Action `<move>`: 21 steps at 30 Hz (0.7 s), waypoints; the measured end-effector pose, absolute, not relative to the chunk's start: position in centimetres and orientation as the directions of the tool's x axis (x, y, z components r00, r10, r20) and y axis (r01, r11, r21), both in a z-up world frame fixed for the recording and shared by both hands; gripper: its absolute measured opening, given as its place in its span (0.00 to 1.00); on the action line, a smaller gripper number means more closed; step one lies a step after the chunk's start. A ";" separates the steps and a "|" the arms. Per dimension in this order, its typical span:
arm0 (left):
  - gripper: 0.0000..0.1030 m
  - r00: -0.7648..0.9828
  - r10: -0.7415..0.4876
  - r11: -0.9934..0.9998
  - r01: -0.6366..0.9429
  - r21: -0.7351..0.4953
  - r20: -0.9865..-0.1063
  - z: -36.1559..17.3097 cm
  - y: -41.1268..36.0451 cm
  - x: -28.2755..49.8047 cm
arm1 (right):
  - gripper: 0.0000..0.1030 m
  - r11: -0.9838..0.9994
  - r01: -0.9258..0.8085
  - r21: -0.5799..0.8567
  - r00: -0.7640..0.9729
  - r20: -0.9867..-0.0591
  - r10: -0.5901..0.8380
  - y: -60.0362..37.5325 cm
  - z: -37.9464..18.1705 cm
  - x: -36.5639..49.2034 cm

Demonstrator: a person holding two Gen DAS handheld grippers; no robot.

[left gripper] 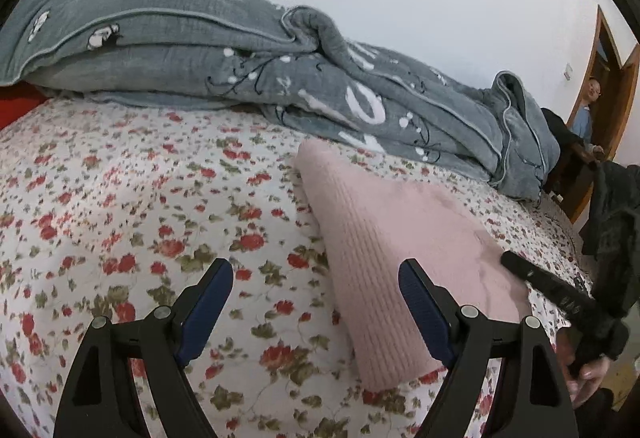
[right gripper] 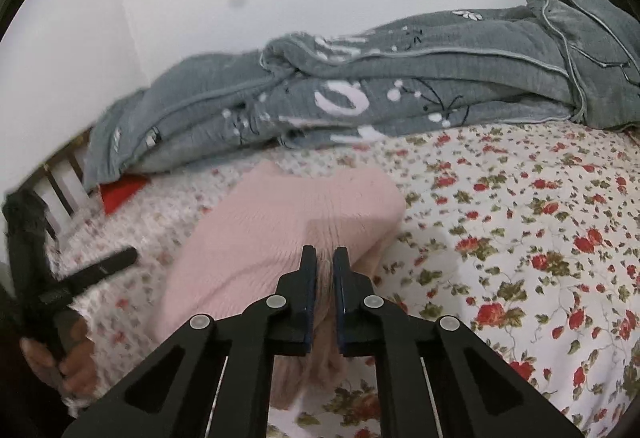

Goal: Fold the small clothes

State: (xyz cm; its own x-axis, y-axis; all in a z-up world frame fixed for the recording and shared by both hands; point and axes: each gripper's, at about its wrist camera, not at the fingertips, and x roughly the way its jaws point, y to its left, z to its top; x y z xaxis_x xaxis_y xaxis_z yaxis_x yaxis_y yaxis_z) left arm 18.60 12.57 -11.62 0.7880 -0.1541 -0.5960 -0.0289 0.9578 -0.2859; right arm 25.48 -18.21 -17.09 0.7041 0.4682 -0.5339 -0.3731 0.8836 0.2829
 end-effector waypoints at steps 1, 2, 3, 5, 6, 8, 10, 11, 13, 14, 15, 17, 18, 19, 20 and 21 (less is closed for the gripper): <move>0.81 0.783 -0.152 0.959 -0.031 -0.282 -0.603 -11.7 12.5 18.7 | 0.07 0.892 -0.362 0.271 0.699 -0.554 0.453 -18.1 -17.7 25.8; 0.81 0.781 -0.154 0.959 -0.029 -0.281 -0.605 -11.7 12.4 18.7 | 0.07 0.892 -0.351 0.285 0.693 -0.562 0.452 -18.3 -18.2 25.9; 0.81 0.780 -0.159 0.959 -0.025 -0.284 -0.605 -11.7 12.2 18.6 | 0.07 0.889 -0.345 0.300 0.692 -0.559 0.457 -18.5 -18.4 26.0; 0.81 0.774 -0.168 0.958 -0.017 -0.285 -0.611 -11.7 11.7 18.6 | 0.07 0.888 -0.329 0.321 0.700 -0.549 0.457 -19.0 -18.5 26.1; 0.81 0.770 -0.169 0.960 -0.014 -0.281 -0.616 -11.7 11.4 18.7 | 0.07 0.888 -0.322 0.328 0.706 -0.542 0.456 -19.1 -18.3 26.2; 0.81 0.768 -0.170 0.963 -0.002 -0.268 -0.617 -11.6 10.9 18.8 | 0.07 0.882 -0.323 0.344 0.715 -0.522 0.465 -19.3 -17.7 26.0; 0.81 0.770 -0.166 0.964 -0.005 -0.266 -0.617 -11.7 10.5 18.8 | 0.07 0.873 -0.326 0.363 0.726 -0.496 0.477 -19.7 -17.1 25.8; 0.81 0.765 -0.168 0.962 -0.009 -0.272 -0.622 -11.9 10.5 19.1 | 0.07 0.873 -0.325 0.362 0.728 -0.493 0.476 -19.6 -17.1 25.8; 0.81 0.744 -0.174 0.959 -0.022 -0.283 -0.645 -12.4 10.4 19.8 | 0.07 0.898 -0.314 0.309 0.707 -0.555 0.438 -18.7 -18.5 26.5; 0.81 0.733 -0.165 0.960 -0.035 -0.279 -0.660 -12.6 10.2 20.1 | 0.07 0.904 -0.306 0.298 0.694 -0.580 0.426 -18.4 -19.1 26.8; 0.81 0.726 -0.158 0.961 -0.043 -0.274 -0.670 -12.7 10.1 20.3 | 0.07 0.908 -0.299 0.294 0.684 -0.597 0.419 -18.3 -19.6 27.0; 0.81 0.725 -0.156 0.963 -0.041 -0.267 -0.671 -12.7 9.8 20.5 | 0.08 0.906 -0.300 0.299 0.689 -0.589 0.423 -18.5 -19.0 26.4; 0.81 0.725 -0.149 0.965 -0.042 -0.260 -0.673 -12.7 9.7 20.5 | 0.08 0.908 -0.301 0.292 0.695 -0.585 0.419 -18.5 -18.5 26.0; 0.81 0.723 -0.141 0.968 -0.043 -0.248 -0.676 -12.7 9.5 20.6 | 0.09 0.917 -0.298 0.267 0.708 -0.582 0.400 -18.4 -17.9 25.5; 0.81 0.723 -0.136 0.970 -0.041 -0.239 -0.678 -12.7 9.3 20.6 | 0.12 0.924 -0.301 0.236 0.722 -0.576 0.382 -18.1 -17.3 24.8; 0.81 0.722 -0.129 0.973 -0.041 -0.228 -0.680 -12.7 9.1 20.7 | 0.12 0.929 -0.305 0.211 0.734 -0.569 0.370 -17.8 -16.8 24.3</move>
